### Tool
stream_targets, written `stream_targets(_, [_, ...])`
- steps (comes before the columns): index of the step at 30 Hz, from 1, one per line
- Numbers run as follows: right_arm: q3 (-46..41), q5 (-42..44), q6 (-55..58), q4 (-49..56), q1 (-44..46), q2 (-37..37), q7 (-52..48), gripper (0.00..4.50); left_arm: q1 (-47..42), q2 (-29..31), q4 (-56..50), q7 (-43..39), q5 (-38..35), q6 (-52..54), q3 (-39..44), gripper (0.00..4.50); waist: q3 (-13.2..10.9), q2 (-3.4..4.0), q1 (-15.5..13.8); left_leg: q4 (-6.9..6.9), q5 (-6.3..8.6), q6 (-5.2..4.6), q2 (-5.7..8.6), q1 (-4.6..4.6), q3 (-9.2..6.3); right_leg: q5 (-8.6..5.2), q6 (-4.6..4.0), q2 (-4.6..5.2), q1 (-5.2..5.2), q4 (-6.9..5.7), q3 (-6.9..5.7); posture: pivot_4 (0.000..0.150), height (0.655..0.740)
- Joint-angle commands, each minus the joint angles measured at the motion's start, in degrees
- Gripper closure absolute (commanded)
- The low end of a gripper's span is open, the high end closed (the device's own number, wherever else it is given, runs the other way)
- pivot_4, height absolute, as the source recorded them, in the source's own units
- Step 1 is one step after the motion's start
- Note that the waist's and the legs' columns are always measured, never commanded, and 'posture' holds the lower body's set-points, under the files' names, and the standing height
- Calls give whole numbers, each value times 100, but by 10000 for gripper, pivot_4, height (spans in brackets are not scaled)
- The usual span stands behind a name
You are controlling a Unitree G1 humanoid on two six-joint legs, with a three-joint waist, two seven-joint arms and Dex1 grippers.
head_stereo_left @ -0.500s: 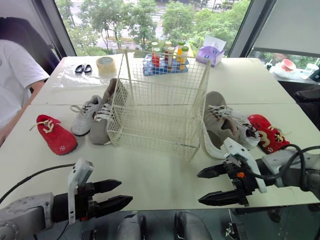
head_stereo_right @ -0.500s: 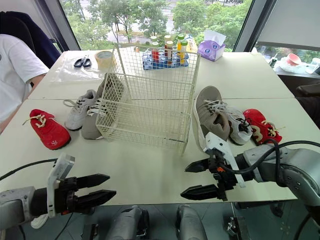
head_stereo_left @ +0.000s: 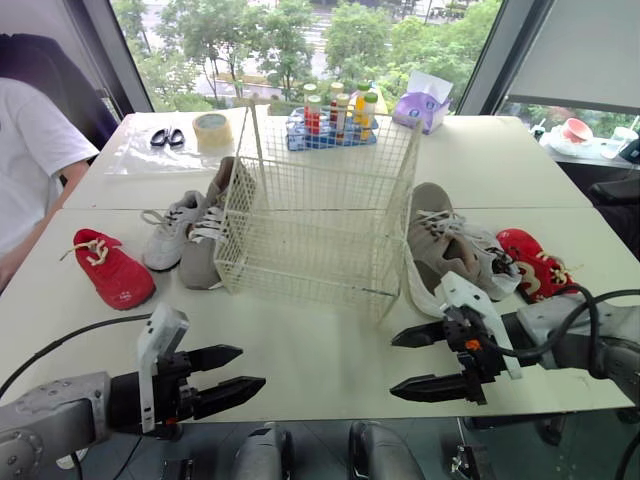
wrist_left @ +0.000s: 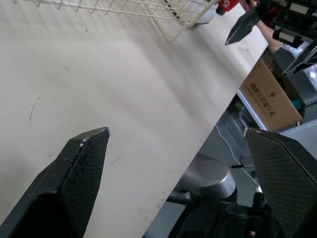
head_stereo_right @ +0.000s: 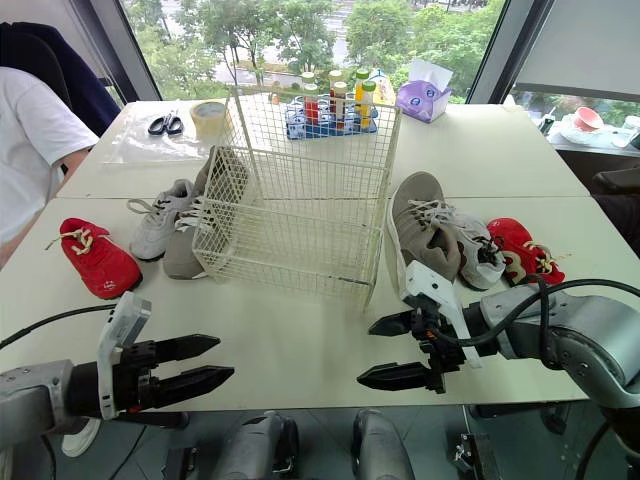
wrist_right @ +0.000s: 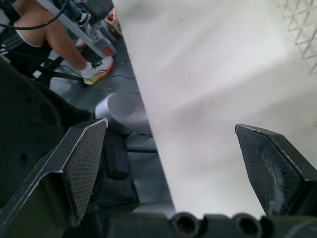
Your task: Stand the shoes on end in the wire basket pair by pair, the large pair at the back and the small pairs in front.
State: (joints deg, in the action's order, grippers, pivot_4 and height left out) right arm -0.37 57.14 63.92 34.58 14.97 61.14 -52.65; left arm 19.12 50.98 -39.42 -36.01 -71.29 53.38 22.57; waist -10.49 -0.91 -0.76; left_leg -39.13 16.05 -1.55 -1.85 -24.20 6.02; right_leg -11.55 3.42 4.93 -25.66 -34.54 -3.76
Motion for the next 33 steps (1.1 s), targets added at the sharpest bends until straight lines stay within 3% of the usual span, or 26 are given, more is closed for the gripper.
stream_targets(1, [-11,-146,-169,47,49,84,-163,61,-79,-5,5,-18,-53,-28,6,0,0,0,1,0,0,0,0,0,0,0,0,0,0,0,0,1500,7400])
stream_targets(7, [-455,-373,-339,110,-79,960,-884,61,-133,131,136,-290,354,-80,-124,0,-3,6,-4,0,0,-1,2,0,1,0,0,0,0,0,-1,1500,7400])
stream_targets(11, [-984,106,-277,-283,771,1336,-1348,61,-655,572,507,-812,307,-30,139,0,-6,10,3,-2,0,1,-1,1,1,0,0,-6,-3,-4,-1,1500,7400])
stream_targets(14, [-630,-66,-297,-588,1822,1113,-1135,61,-1253,974,701,-1041,48,50,440,0,-7,11,16,-2,4,15,-8,1,1,3,-5,-20,-12,-5,-1,1500,7400])
stream_targets(20, [1268,-1661,-739,-1015,3613,211,-1144,61,-2316,1419,504,-974,-469,178,490,0,-7,10,70,3,-7,8,-3,-35,18,5,-6,-19,-58,-18,12,1500,7400])
stream_targets(27, [2143,-2241,-581,-981,4104,-369,-1340,61,-2427,1488,189,-710,-554,196,589,0,-8,9,48,0,-30,46,1,-33,29,0,10,-16,-71,-59,14,1500,7400])
stream_targets(33, [2797,-2759,-451,-925,3904,-754,-1165,61,-2393,1116,78,-302,-430,51,289,0,-8,8,42,-4,-17,21,1,-22,28,0,7,-17,-63,-65,15,1500,7400])
